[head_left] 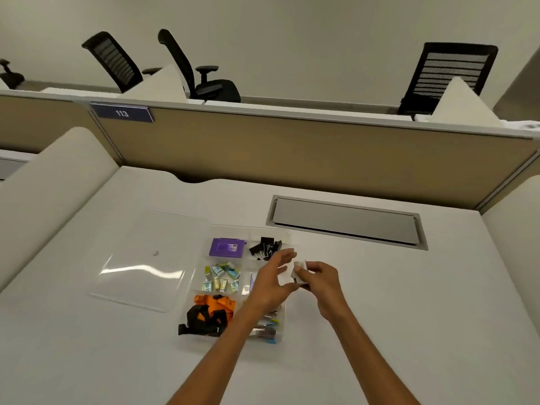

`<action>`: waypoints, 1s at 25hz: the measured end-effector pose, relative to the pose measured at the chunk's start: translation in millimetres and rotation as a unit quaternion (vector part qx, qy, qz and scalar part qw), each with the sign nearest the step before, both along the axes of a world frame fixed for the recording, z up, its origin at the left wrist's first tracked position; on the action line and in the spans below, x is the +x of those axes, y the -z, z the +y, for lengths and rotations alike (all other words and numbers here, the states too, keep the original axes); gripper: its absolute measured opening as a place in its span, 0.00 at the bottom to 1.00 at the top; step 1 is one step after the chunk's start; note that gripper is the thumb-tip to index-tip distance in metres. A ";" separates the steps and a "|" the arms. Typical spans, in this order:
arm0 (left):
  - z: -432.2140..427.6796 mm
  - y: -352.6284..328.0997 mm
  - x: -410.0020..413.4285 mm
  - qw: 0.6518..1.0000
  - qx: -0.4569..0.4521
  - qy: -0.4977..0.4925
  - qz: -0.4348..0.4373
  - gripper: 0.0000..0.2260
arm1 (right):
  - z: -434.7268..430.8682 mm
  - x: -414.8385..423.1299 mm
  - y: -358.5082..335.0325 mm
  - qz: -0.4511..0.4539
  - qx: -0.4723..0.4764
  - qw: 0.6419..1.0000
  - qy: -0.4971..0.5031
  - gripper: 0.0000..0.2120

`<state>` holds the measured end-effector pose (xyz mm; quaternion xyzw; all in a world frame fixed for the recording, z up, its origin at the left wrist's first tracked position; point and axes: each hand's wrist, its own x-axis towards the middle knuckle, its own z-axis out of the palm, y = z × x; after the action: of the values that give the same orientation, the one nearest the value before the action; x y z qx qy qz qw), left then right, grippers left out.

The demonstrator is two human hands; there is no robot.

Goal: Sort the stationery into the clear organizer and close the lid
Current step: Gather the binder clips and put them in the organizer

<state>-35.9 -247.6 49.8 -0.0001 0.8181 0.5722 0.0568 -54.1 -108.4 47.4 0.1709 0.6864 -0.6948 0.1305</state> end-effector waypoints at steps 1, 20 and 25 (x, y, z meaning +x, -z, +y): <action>-19.6 0.6 2.4 1.000 0.000 -0.030 0.002 0.29 | -15.4 -2.1 0.7 0.004 0.019 1.000 -0.007 0.10; -135.9 27.9 1.7 0.981 0.050 -0.188 0.014 0.19 | -95.8 -43.3 17.3 -0.055 0.386 0.910 -0.141 0.10; -145.5 23.7 0.8 0.982 0.050 -0.181 0.025 0.17 | -81.1 -44.6 5.5 -0.040 0.457 0.877 -0.144 0.07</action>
<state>-35.1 -393.2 26.1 -0.1312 0.7759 0.6132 -0.0686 -98.7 -189.5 41.9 0.1379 0.9389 -0.2696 0.1635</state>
